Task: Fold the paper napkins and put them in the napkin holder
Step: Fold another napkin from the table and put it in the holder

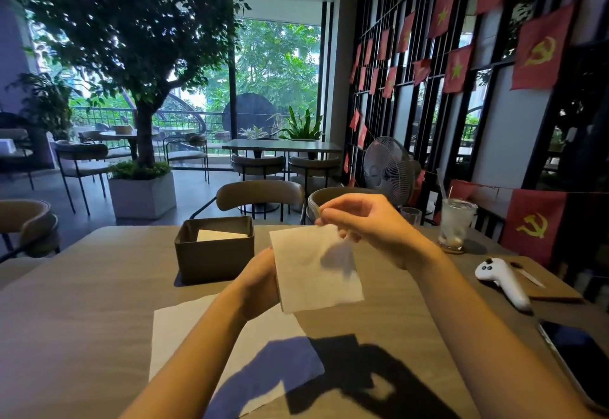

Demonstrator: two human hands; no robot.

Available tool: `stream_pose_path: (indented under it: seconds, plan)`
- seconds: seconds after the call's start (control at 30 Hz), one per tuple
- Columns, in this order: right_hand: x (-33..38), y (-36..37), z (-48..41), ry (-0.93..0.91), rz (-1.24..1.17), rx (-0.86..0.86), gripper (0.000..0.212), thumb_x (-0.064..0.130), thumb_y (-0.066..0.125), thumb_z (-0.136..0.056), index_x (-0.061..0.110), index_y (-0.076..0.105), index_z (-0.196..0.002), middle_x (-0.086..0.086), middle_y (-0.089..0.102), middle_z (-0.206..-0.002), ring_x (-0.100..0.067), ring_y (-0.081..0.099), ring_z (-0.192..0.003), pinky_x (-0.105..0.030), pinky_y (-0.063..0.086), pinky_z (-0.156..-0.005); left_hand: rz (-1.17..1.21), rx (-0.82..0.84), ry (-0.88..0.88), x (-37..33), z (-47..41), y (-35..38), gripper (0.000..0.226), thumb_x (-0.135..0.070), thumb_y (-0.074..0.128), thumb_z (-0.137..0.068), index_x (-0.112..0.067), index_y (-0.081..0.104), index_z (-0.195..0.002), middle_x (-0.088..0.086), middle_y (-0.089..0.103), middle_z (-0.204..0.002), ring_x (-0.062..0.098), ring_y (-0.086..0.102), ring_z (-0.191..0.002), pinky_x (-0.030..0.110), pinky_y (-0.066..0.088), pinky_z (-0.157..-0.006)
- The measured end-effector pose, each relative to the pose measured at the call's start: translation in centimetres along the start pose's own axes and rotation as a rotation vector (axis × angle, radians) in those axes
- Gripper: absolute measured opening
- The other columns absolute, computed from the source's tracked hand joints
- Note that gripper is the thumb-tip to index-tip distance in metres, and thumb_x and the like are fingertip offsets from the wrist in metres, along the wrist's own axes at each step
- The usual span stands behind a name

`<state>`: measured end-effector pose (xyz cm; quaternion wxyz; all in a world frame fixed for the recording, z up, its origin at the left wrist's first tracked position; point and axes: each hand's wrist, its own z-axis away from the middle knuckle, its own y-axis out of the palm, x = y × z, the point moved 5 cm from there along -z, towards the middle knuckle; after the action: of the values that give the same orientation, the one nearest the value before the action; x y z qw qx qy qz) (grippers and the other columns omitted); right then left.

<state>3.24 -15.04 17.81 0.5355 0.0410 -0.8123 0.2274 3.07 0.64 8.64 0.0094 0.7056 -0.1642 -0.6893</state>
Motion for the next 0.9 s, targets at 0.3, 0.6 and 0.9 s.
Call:
stream_pose_path:
  seconds: [0.3, 0.6, 0.9]
  plan:
    - [-8.0, 0.8, 0.8, 0.388, 0.029, -0.107, 0.030, 0.039, 0.073, -0.080, 0.012, 0.074, -0.094, -0.005, 0.073, -0.093, -0.019, 0.066, -0.087, -0.034, 0.054, -0.074, 0.080, -0.053, -0.019, 0.2, 0.4, -1.0, 0.023, -0.032, 0.049, -0.088, -0.017, 0.059, -0.104, 0.013, 0.063, -0.099, 0.024, 0.062, -0.090, 0.039, 0.052, -0.071]
    - [-8.2, 3.1, -2.5, 0.351, -0.098, -0.217, 0.026, 0.028, 0.070, -0.085, 0.003, 0.071, -0.093, -0.014, 0.072, -0.099, -0.029, 0.067, -0.096, -0.040, 0.055, -0.081, 0.123, -0.280, -0.035, 0.2, 0.8, -4.2, 0.047, -0.052, 0.040, -0.091, -0.015, 0.058, -0.114, 0.015, 0.065, -0.109, 0.032, 0.062, -0.102, 0.042, 0.054, -0.081]
    - [-8.4, 8.6, -8.1, 0.417, -0.207, -0.066, 0.021, 0.015, 0.069, -0.085, -0.001, 0.069, -0.098, -0.011, 0.069, -0.097, -0.019, 0.066, -0.086, -0.022, 0.052, -0.056, -0.237, -0.664, 0.107, -2.2, 0.7, -11.7, 0.026, -0.022, 0.050, -0.094, 0.002, 0.060, -0.090, 0.012, 0.060, -0.086, 0.021, 0.060, -0.082, 0.032, 0.056, -0.067]
